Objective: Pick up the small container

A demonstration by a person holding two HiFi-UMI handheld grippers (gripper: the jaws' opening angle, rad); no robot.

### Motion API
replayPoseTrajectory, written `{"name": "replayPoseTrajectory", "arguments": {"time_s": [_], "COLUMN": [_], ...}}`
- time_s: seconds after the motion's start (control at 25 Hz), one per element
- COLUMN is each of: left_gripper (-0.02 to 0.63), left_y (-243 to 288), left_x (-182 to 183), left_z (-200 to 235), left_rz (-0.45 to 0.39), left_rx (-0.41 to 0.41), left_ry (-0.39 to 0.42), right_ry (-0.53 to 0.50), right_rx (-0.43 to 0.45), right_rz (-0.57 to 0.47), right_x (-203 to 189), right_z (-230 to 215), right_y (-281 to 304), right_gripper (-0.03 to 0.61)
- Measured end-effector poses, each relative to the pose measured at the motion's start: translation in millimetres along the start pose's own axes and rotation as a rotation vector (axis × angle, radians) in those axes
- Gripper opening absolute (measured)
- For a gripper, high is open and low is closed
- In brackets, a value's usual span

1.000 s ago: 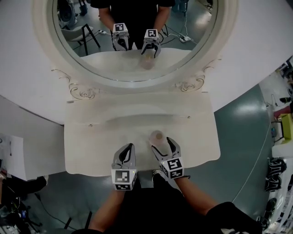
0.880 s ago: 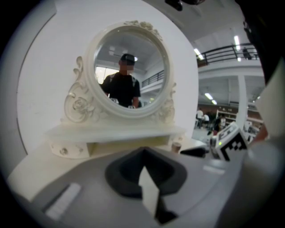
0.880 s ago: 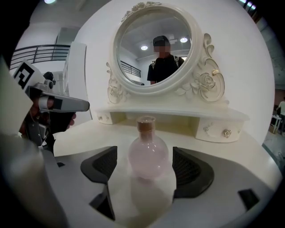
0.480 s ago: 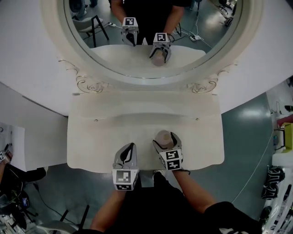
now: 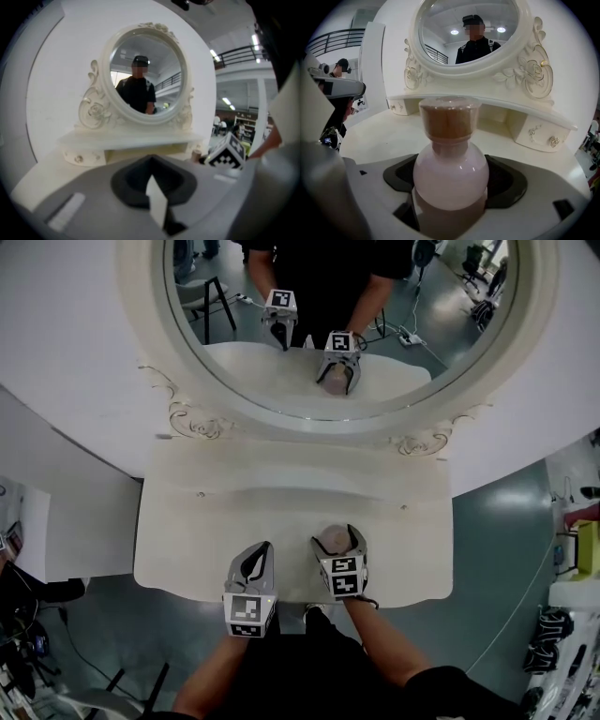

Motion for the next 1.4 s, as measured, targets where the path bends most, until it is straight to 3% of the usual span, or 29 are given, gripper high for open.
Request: {"name": "replayPoseTrajectory", "arguments": {"time_s": [0.76,1.12,1.4], "left_gripper": [0.006,0.006,0.006], "left_y": [-7.6,-10.7,-8.5], "left_x": [2.1,7.3,14.4], "left_z": [-2.4,-5.7,-13.0], "left_rz": [-0.020,-0.022,-0.035], "left_rx": [0.009,0.001,-0.025], "left_ry": [0.011,0.023,0.032], "right_ry": [0.017,0.057,0.055], "right_rx": [0.019,0.054,0.067], "right_rz": [0.024,-0.076,-0.231], "right_x": [0.8,10.8,53.3], "right_z": [-4.9,-7.2,-3.5], "right_y": [1.0,-14.0,-50.4], "right_gripper": [0.371,0.371,0.371]}}
Point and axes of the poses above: the fingertips, and each gripper's own axes: y forward along the fingers, z to its left, x out of its top, the point moved 7 cm from there along -y, backward along the fingers, and after that the axes turned 7 degrees about x, right-handed, at the moved point
